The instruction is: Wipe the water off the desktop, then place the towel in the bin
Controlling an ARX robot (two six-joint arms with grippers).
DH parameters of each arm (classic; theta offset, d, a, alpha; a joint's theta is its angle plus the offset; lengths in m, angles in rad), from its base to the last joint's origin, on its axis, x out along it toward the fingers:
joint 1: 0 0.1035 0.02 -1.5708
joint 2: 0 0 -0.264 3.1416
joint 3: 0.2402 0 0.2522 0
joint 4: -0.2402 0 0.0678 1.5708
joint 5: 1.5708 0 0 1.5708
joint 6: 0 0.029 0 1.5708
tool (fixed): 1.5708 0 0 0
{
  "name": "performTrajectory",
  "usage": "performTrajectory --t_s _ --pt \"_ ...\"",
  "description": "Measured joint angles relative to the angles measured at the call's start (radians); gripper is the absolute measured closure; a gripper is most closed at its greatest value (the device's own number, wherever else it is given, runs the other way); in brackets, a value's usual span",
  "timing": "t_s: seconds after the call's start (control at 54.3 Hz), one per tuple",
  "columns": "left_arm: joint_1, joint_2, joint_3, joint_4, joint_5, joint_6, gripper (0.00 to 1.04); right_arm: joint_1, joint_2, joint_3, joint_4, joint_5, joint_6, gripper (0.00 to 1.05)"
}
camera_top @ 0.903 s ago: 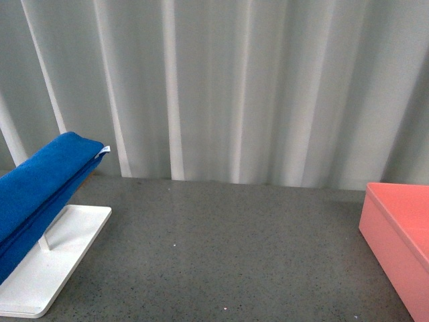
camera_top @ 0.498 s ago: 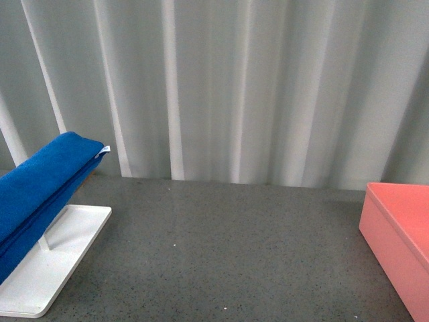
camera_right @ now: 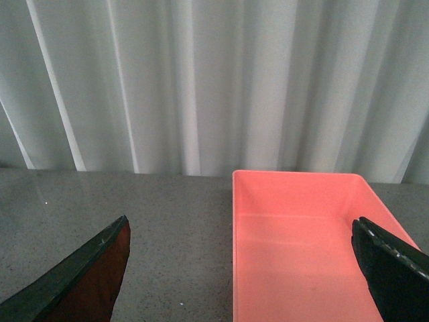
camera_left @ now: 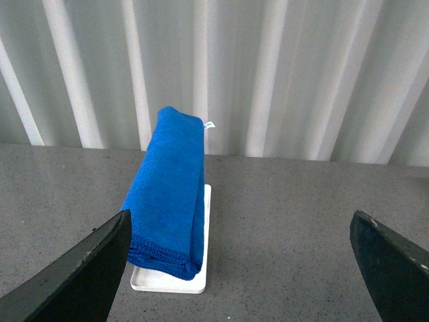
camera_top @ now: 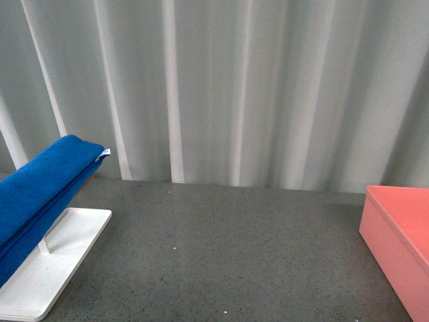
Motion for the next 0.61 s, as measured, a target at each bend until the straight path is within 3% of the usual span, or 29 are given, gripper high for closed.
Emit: performTrajectory --t_s 0.111,0.184,0.24,0.332,0.461,0.608 --pt "-0.001 0.006 0.003 -0.007 -0.003 -0.008 0.07 0.0 0.0 0.0 0.0 0.0 0.0 0.07" --pt "-0.02 0.174 0.126 -0.291 -0.024 -0.132 0.07 0.0 0.0 0.0 0.0 0.0 0.0 0.07" --pt "-0.036 0.315 0.208 -0.408 -0.034 -0.189 0.07 0.0 -0.001 0.0 0.0 0.0 0.0 0.07" --pt "-0.041 0.496 0.306 -0.363 -0.026 -0.223 0.07 0.0 -0.001 0.0 0.0 0.0 0.0 0.07" --pt "-0.051 0.835 0.57 -0.168 0.014 -0.181 0.07 0.0 -0.001 0.0 0.0 0.0 0.0 0.07" --pt "-0.076 1.26 0.899 -0.206 0.082 -0.046 0.07 0.0 -0.001 0.0 0.0 0.0 0.0 0.07"
